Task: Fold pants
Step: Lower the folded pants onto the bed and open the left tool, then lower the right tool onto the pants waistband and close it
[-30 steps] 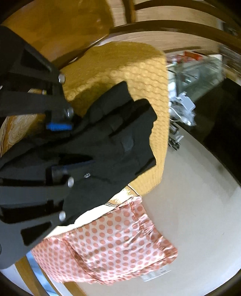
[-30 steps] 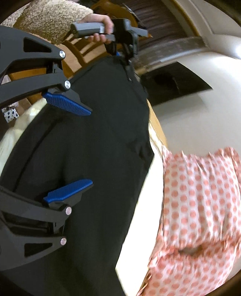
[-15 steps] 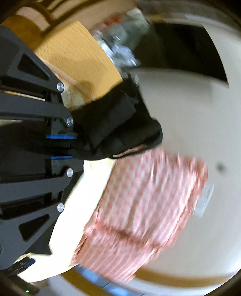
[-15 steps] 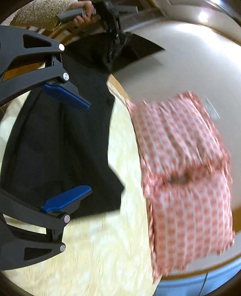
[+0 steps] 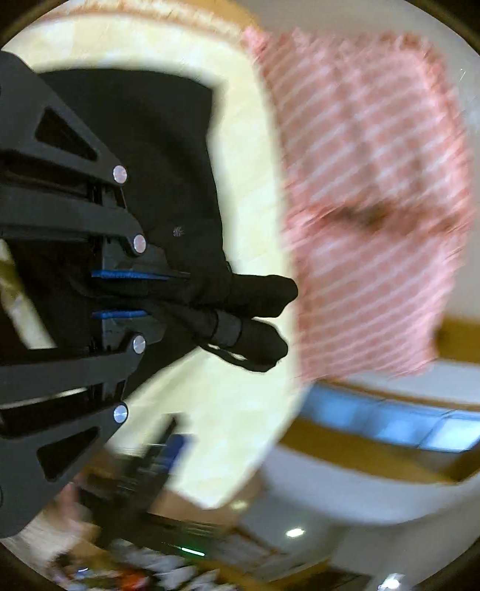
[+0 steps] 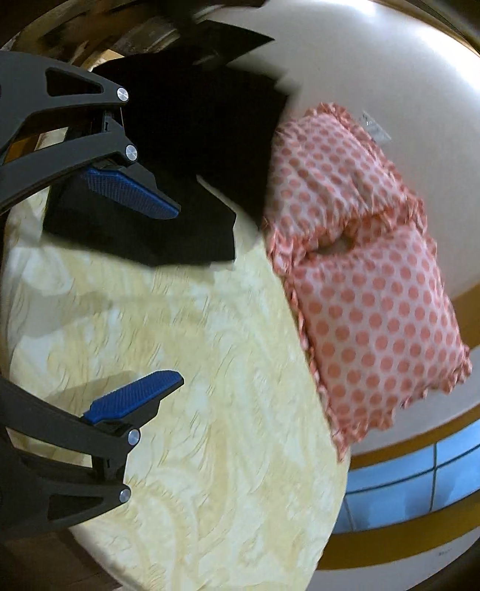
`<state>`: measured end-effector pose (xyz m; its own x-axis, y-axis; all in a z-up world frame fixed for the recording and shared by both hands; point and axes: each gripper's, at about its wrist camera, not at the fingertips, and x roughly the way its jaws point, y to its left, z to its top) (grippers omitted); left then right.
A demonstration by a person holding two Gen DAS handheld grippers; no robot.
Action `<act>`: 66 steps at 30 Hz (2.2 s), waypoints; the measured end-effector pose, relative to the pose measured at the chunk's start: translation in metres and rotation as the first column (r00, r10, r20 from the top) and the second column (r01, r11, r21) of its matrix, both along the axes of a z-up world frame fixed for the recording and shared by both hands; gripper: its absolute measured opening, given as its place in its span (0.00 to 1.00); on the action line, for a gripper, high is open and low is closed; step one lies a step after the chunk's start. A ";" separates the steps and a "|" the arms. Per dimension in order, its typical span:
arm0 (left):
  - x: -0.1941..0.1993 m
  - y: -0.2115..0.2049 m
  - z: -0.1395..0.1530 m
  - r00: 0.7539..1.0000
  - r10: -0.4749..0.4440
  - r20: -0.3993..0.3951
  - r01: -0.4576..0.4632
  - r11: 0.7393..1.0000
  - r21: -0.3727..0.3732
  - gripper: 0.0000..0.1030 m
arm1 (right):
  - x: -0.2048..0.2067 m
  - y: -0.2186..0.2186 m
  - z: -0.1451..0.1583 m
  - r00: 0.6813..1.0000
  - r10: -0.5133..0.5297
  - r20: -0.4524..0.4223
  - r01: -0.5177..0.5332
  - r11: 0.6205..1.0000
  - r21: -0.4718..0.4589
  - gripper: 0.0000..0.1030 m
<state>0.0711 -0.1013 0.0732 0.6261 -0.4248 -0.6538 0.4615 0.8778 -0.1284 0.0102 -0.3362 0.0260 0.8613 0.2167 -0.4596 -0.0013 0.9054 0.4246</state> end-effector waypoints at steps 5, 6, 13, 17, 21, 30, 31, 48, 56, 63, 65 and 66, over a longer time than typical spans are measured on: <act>0.001 0.002 0.006 0.999 0.020 0.026 -0.018 0.999 -0.041 0.11 | 0.003 -0.005 -0.004 1.000 -0.010 -0.014 0.010 1.000 0.003 0.83; 0.001 0.007 0.015 0.998 0.032 0.048 -0.029 0.998 -0.064 0.11 | 0.004 -0.005 -0.004 1.000 -0.008 -0.011 0.008 1.000 0.005 0.83; -0.032 -0.026 0.005 0.989 -0.104 0.108 0.100 0.994 0.035 0.11 | 0.003 0.002 -0.005 1.000 -0.014 -0.017 0.014 1.000 -0.024 0.83; -0.036 -0.033 -0.041 0.991 -0.130 0.016 0.128 0.988 0.082 0.13 | 0.001 -0.003 -0.001 0.999 -0.041 -0.010 0.041 0.999 -0.034 0.83; -0.039 -0.018 -0.038 0.991 -0.129 0.022 0.128 0.991 0.024 0.18 | -0.002 -0.007 0.013 0.998 -0.062 0.024 0.063 0.997 -0.049 0.83; -0.048 0.096 -0.002 0.976 0.181 0.123 -0.160 0.974 -0.162 0.81 | 0.000 0.020 0.052 0.986 0.092 0.138 -0.087 0.995 -0.045 0.83; -0.044 0.105 -0.006 0.971 0.218 0.103 -0.200 0.967 -0.161 0.81 | 0.004 0.036 0.054 0.978 0.159 0.133 -0.152 0.986 -0.065 0.83; -0.047 0.109 -0.073 0.958 0.235 0.163 -0.240 0.971 0.010 0.93 | 0.036 0.092 0.033 0.908 0.410 -0.091 -0.416 0.906 -0.070 0.84; -0.052 0.114 -0.076 0.964 0.192 0.185 -0.189 0.981 -0.037 0.96 | 0.123 0.031 0.023 0.915 0.335 -0.224 -0.306 0.939 0.155 0.84; -0.052 0.114 -0.077 0.965 0.182 0.190 -0.177 0.983 -0.047 0.98 | 0.144 0.042 -0.001 0.862 0.381 -0.333 -0.353 0.924 0.145 0.83; -0.052 0.114 -0.077 0.965 0.182 0.191 -0.176 0.983 -0.046 0.98 | 0.146 0.045 -0.002 0.850 0.408 -0.332 -0.381 0.913 0.147 0.75; -0.052 0.114 -0.078 0.965 0.181 0.192 -0.176 0.983 -0.045 0.98 | 0.146 0.048 -0.002 0.842 0.430 -0.326 -0.401 0.903 0.156 0.72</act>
<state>0.0194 0.0123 -0.0043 0.8073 -0.3107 -0.5017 0.3162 0.9456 -0.0769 0.1558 -0.2885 0.0241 0.4719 0.5664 -0.6756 -0.2105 0.8165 0.5375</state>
